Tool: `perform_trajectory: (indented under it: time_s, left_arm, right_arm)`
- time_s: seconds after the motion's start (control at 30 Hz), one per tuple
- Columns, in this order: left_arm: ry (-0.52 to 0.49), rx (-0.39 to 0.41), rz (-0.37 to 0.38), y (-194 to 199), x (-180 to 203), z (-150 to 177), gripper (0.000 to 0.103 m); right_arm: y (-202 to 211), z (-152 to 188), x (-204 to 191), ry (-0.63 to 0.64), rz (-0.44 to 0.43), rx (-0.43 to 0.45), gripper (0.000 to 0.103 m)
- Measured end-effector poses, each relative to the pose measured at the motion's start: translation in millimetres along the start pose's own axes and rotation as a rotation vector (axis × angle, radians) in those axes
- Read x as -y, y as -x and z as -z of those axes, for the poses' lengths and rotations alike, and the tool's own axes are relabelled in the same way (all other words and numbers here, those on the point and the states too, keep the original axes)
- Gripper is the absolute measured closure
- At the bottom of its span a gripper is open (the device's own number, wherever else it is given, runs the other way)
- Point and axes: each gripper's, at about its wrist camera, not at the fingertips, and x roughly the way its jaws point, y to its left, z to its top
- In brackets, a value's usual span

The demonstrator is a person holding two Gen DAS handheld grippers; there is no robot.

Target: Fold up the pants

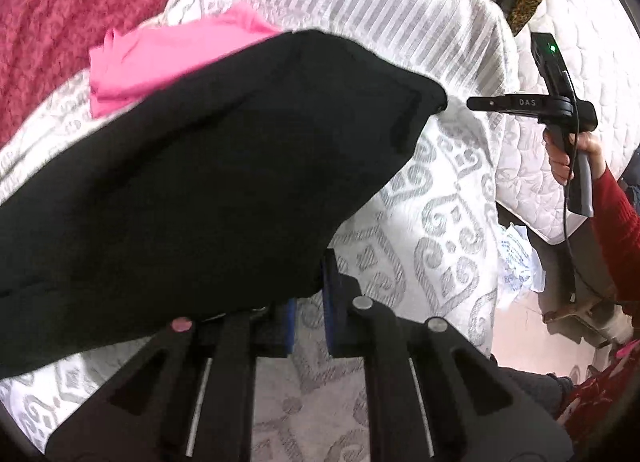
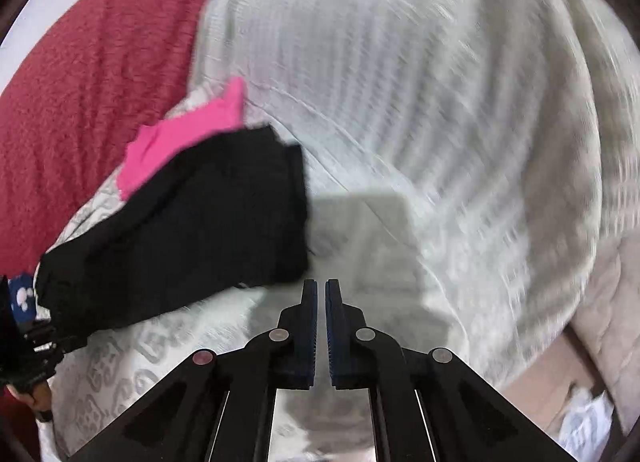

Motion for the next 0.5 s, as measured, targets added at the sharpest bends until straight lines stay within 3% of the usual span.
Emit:
perform_trajectory:
  time_s: [0.03,0.1,0.13,0.17,0.27,0.33,0.43,0.5]
  left_arm:
    - [0.004,-0.004,-0.002,-2.2,-0.2,-0.5,0.091]
    - [0.007,-0.002,-0.007,-3.2,1.4,-1.3,0.091]
    - [0.009,-0.001,-0.008,-3.7,0.9,-1.5,0.091]
    - [0.011,-0.002,-0.007,-3.7,1.0,-0.3,0.091]
    - [0.026,-0.011,-0.001,-7.9,-0.9,1.9,0.091]
    - [0.036,-0.015,0.006,-10.4,-2.4,2.5,0.091]
    - [0.044,-0.019,0.010,-12.0,-3.5,1.2,0.091]
    - [0.050,-0.016,0.017,-11.3,-5.0,-0.1,0.091]
  right_arm:
    - [-1.3,-0.7,7.0,-0.039,-0.030,-0.009,0.092]
    - [-2.5,-5.0,19.8,-0.165,-0.162,-0.014,0.068]
    - [-4.2,-6.8,20.9,-0.216,-0.196,-0.022,0.046]
    - [-5.3,-6.4,21.2,-0.255,-0.224,-0.025,0.038]
    - [-14.1,5.4,16.8,-0.375,-0.390,-0.076,0.038]
    - [-28.9,12.7,4.1,-0.438,-0.455,-0.120,0.038]
    - [-51.5,5.3,-3.8,-0.466,-0.417,-0.131,0.038]
    - [-59.1,-9.7,-5.7,-0.503,-0.402,-0.089,0.036]
